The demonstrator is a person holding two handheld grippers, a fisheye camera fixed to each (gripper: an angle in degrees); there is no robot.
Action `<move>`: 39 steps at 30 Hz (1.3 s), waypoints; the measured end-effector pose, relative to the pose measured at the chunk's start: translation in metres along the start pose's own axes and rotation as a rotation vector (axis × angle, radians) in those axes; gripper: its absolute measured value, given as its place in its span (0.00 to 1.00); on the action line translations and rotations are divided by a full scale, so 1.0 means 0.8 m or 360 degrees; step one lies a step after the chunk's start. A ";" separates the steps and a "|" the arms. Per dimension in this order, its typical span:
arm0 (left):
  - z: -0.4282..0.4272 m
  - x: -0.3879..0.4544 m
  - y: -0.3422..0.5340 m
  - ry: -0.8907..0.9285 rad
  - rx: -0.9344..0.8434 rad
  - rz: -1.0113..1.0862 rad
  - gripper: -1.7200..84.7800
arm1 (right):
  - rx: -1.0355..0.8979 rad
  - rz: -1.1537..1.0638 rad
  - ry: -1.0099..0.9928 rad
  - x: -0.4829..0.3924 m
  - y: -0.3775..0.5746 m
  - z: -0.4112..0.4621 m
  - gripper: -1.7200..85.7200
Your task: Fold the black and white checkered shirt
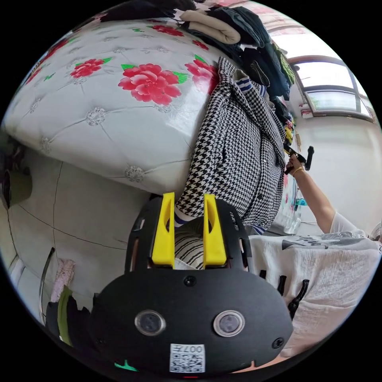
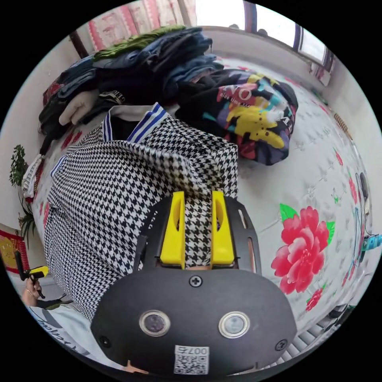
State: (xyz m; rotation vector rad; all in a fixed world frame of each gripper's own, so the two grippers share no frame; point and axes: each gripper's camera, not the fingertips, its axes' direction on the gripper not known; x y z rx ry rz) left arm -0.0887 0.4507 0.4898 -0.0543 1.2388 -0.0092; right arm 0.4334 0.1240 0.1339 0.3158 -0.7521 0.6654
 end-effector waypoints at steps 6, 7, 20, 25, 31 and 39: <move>0.027 -0.015 -0.005 0.0048 -0.0149 0.0176 0.20 | 0.0237 0.0124 -0.0332 0.059 0.087 -0.131 0.11; 0.031 -0.015 -0.007 0.0052 -0.0181 0.0212 0.20 | 0.0262 0.0109 -0.0440 0.073 0.130 -0.155 0.11; 0.069 -0.043 -0.080 0.0360 -0.0779 0.0498 0.09 | -0.0657 0.0566 -0.0762 0.154 0.414 -0.159 0.11; 0.031 -0.025 -0.104 0.0539 -0.0883 0.0646 0.08 | -0.0832 0.0474 -0.0890 0.185 0.374 -0.151 0.06; -0.031 -0.004 -0.164 0.1001 -0.0677 0.0668 0.08 | -0.0452 0.0526 -0.1472 0.287 0.298 -0.246 0.03; -0.101 0.060 -0.427 0.1182 0.0070 0.0452 0.12 | 0.0343 0.0748 -0.1631 0.392 0.052 -0.347 0.04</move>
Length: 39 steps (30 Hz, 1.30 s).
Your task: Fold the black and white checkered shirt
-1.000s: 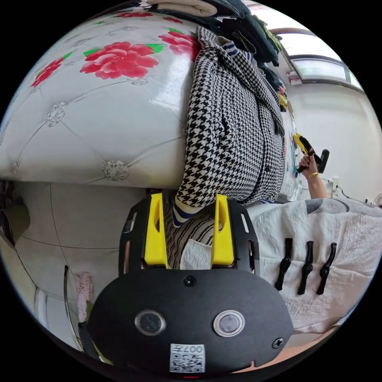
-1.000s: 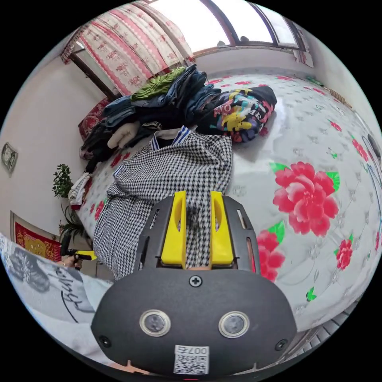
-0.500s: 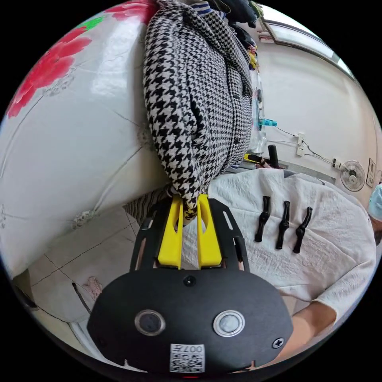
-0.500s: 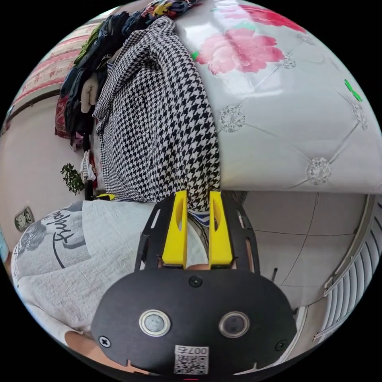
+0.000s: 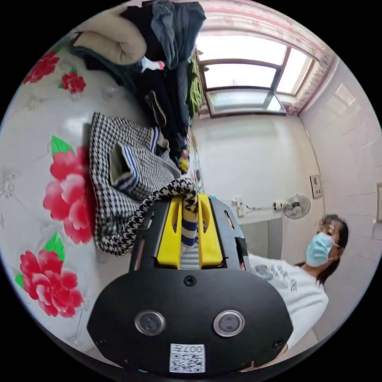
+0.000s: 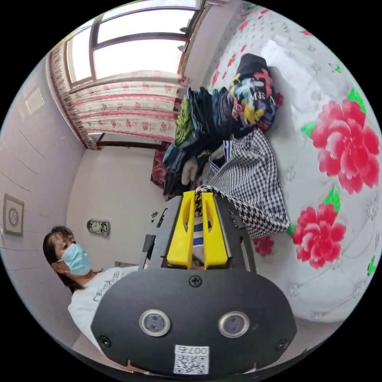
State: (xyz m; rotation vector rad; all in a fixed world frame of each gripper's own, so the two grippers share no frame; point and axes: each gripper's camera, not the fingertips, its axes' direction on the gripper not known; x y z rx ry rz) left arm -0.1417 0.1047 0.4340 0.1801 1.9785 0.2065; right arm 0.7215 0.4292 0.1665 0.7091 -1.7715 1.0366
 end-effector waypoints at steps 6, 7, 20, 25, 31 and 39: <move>0.028 -0.006 -0.033 -0.0500 0.0441 -0.0090 0.16 | 0.0151 -0.0024 0.0341 -0.002 -0.071 0.046 0.08; 0.035 -0.010 -0.030 -0.0522 0.0417 -0.0082 0.16 | 0.0104 -0.0035 0.0416 0.010 -0.066 0.049 0.09; 0.196 -0.091 0.003 -0.1333 -0.0066 -0.0034 0.02 | -0.0127 0.0172 0.0704 0.168 -0.010 0.066 0.11; 0.209 -0.095 0.025 -0.1406 -0.0215 0.0061 0.01 | -0.0069 0.0106 0.0564 0.143 0.007 0.008 0.08; 0.211 -0.106 0.095 -0.1270 -0.0135 -0.0011 0.05 | 0.0045 0.0228 0.0658 0.153 0.086 -0.060 0.10; 0.271 0.031 0.125 -0.1346 0.0103 0.0602 0.09 | 0.0218 0.0435 0.0485 0.188 0.143 -0.118 0.15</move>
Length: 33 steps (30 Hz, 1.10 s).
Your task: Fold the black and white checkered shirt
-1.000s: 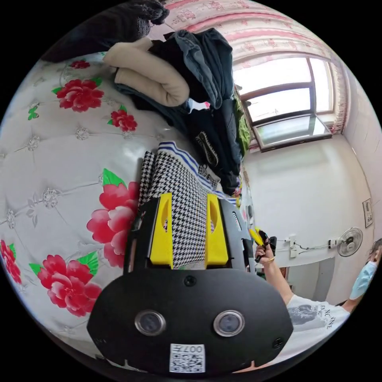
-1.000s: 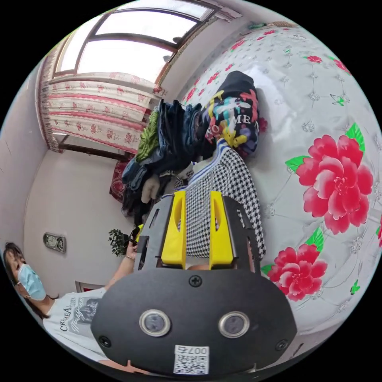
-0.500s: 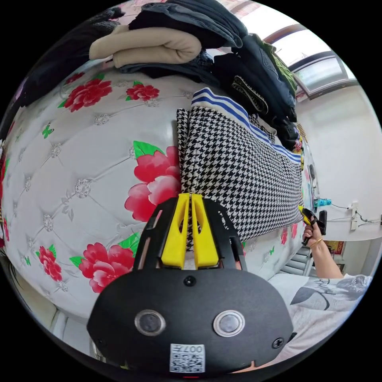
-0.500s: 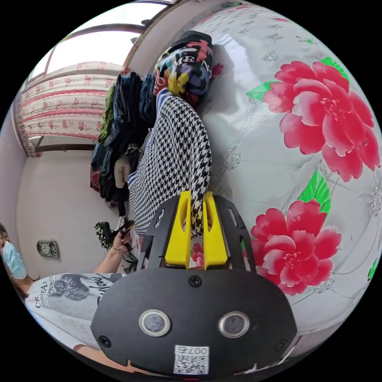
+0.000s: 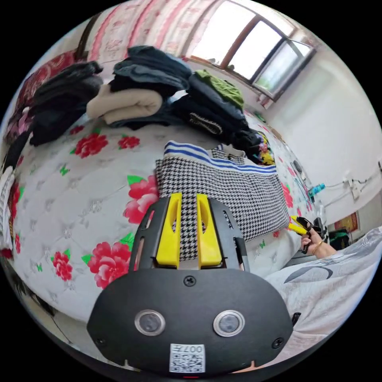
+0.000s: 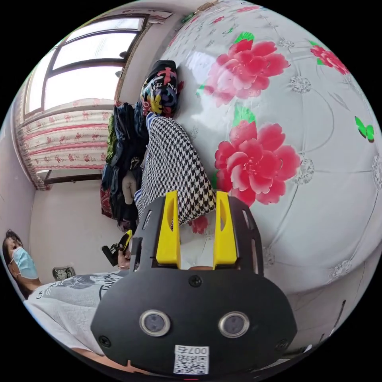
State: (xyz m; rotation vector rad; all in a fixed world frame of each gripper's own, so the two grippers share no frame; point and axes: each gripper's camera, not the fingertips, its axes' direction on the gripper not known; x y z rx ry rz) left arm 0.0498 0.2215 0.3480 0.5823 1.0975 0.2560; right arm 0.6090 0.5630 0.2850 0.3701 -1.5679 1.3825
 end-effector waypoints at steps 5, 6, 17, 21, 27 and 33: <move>0.083 0.130 -0.015 0.0416 -0.0156 0.0344 0.10 | 0.0097 0.0146 -0.0069 0.026 0.009 0.001 0.15; 0.112 0.163 -0.011 0.0461 -0.0247 0.0452 0.10 | 0.0109 0.0176 -0.0074 0.032 0.011 -0.003 0.14; 0.187 0.227 0.002 0.0197 -0.0515 0.0779 0.09 | 0.0129 -0.0130 -0.0724 -0.063 0.036 -0.058 0.05; 0.106 0.175 0.002 0.0377 -0.0390 0.0555 0.09 | -0.0148 -0.0771 -0.0571 -0.258 0.055 -0.029 0.03; 0.001 0.010 0.063 0.0342 -0.0233 0.0072 0.09 | -0.0867 -0.1862 -0.0150 -0.496 0.233 0.165 0.03; -0.067 -0.131 0.120 0.0222 -0.0130 -0.0399 0.09 | -0.1643 -0.1857 0.0091 -0.433 0.379 0.473 0.05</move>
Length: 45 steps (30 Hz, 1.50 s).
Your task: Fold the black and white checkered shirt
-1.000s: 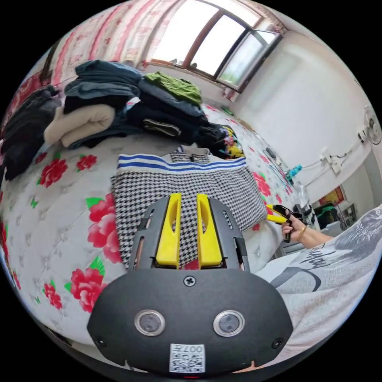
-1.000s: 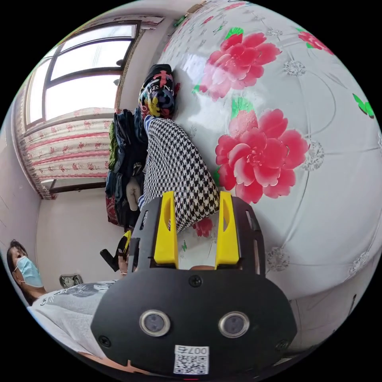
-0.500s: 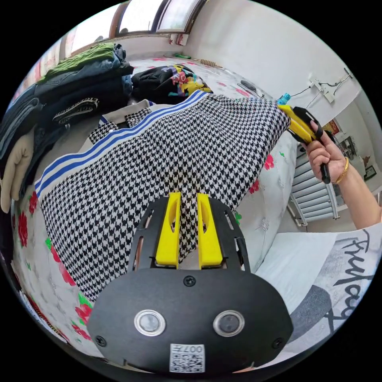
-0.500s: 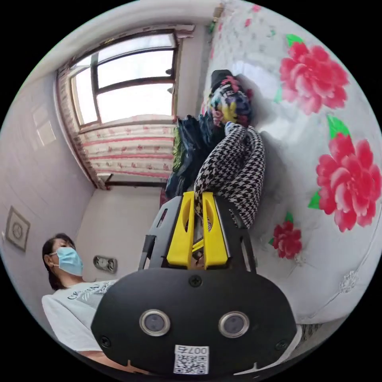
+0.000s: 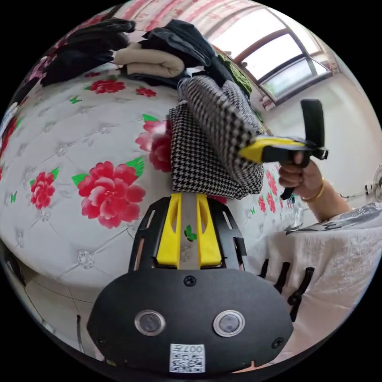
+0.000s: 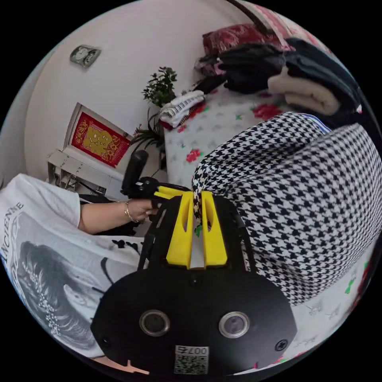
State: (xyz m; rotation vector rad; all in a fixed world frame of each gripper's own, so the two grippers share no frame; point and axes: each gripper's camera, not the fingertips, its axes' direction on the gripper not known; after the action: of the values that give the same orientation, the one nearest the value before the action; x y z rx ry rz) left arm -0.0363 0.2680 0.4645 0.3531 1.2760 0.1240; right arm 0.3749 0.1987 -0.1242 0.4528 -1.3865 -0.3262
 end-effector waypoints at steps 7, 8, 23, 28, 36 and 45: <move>-0.064 -0.076 -0.013 0.0118 0.0179 -0.0260 0.10 | -0.0029 0.0152 -0.0291 0.053 0.019 0.026 0.10; -0.070 -0.087 -0.021 0.0147 0.0191 -0.0268 0.11 | 0.0036 0.0150 -0.0313 0.053 0.026 0.005 0.11; 0.027 -0.179 -0.196 0.0970 -0.0163 -0.0185 0.17 | 0.0979 0.1135 -0.0537 0.355 0.287 -0.165 0.18; 0.040 -0.133 -0.215 0.1109 -0.0245 -0.0186 0.11 | 0.1152 0.1176 -0.0827 0.395 0.332 -0.170 0.14; 0.036 0.074 -0.214 0.1160 -0.0373 0.0274 0.08 | 0.1440 0.1038 -0.0782 0.342 0.437 -0.267 0.08; 0.132 0.343 -0.337 0.1348 -0.0278 0.0853 0.08 | 0.1896 0.0718 -0.0102 0.311 0.492 -0.508 0.08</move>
State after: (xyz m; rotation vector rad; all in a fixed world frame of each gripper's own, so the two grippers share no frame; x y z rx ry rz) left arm 0.1164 0.0724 0.1518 0.5099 1.9549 0.9115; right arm 0.7989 0.4696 0.2345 1.0609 -1.5911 0.9233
